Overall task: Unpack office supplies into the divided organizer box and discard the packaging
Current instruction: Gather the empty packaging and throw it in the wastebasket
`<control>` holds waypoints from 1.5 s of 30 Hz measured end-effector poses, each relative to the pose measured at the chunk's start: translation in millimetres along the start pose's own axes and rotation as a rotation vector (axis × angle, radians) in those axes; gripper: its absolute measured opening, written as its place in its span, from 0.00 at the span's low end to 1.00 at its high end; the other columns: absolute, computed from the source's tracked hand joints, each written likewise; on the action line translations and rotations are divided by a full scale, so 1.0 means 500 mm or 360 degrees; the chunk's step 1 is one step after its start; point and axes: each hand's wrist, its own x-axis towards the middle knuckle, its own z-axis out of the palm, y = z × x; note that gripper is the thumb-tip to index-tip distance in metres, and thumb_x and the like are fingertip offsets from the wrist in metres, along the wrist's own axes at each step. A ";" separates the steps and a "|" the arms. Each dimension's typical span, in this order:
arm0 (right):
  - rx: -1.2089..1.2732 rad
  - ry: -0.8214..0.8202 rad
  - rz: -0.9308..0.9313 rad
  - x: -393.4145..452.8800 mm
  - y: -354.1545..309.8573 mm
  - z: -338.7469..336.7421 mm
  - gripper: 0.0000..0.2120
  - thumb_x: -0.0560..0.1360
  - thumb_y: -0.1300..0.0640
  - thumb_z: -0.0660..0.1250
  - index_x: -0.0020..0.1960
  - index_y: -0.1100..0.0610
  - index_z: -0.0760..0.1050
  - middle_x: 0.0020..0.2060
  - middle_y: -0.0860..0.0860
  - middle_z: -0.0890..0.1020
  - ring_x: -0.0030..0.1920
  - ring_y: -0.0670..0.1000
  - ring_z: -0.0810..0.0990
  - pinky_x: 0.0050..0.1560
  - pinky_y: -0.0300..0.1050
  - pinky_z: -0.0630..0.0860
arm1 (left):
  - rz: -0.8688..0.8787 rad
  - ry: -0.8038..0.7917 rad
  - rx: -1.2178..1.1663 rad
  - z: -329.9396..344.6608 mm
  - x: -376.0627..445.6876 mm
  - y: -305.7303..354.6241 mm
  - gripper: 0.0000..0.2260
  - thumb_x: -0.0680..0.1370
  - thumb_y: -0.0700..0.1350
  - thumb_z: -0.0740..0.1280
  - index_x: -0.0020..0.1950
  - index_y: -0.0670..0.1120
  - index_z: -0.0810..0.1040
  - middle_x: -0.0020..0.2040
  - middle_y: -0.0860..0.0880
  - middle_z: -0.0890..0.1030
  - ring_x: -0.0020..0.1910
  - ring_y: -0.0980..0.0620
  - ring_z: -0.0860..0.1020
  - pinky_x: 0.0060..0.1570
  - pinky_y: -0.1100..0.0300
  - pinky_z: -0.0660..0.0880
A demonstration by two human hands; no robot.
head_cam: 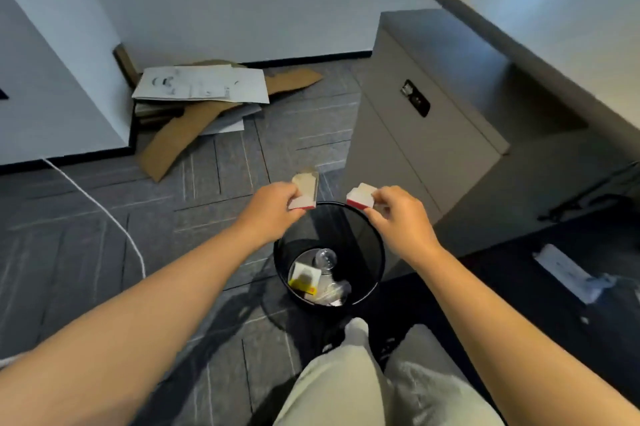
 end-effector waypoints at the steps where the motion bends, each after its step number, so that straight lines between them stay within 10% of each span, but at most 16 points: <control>1: -0.0055 -0.0069 0.0002 0.015 0.016 0.024 0.09 0.74 0.59 0.63 0.51 0.62 0.74 0.52 0.58 0.77 0.51 0.57 0.76 0.50 0.48 0.70 | -0.0023 -0.0061 0.0062 0.022 0.015 -0.016 0.09 0.75 0.42 0.64 0.50 0.36 0.74 0.52 0.37 0.77 0.52 0.40 0.74 0.41 0.56 0.61; 17: -0.0450 -0.0701 0.0039 0.111 0.147 0.166 0.19 0.76 0.58 0.59 0.66 0.59 0.66 0.66 0.57 0.70 0.65 0.58 0.68 0.62 0.53 0.69 | -0.0059 -0.0634 0.0515 0.193 0.149 -0.106 0.17 0.76 0.45 0.62 0.61 0.39 0.71 0.62 0.38 0.74 0.61 0.40 0.72 0.58 0.50 0.71; 34: -0.0528 0.0250 -0.0228 -0.057 -0.122 -0.290 0.19 0.76 0.54 0.59 0.67 0.57 0.64 0.66 0.54 0.69 0.66 0.54 0.67 0.61 0.49 0.68 | 0.0668 0.0304 0.0361 -0.196 0.006 0.285 0.17 0.76 0.46 0.62 0.64 0.44 0.70 0.65 0.44 0.73 0.65 0.46 0.69 0.62 0.54 0.66; 45: -0.0617 0.0708 0.0252 -0.219 0.054 -0.534 0.19 0.75 0.56 0.60 0.65 0.58 0.67 0.65 0.56 0.71 0.63 0.56 0.70 0.60 0.49 0.68 | 0.1076 0.0090 0.0276 -0.112 0.000 0.595 0.18 0.76 0.46 0.62 0.65 0.44 0.68 0.66 0.44 0.71 0.63 0.45 0.71 0.60 0.53 0.68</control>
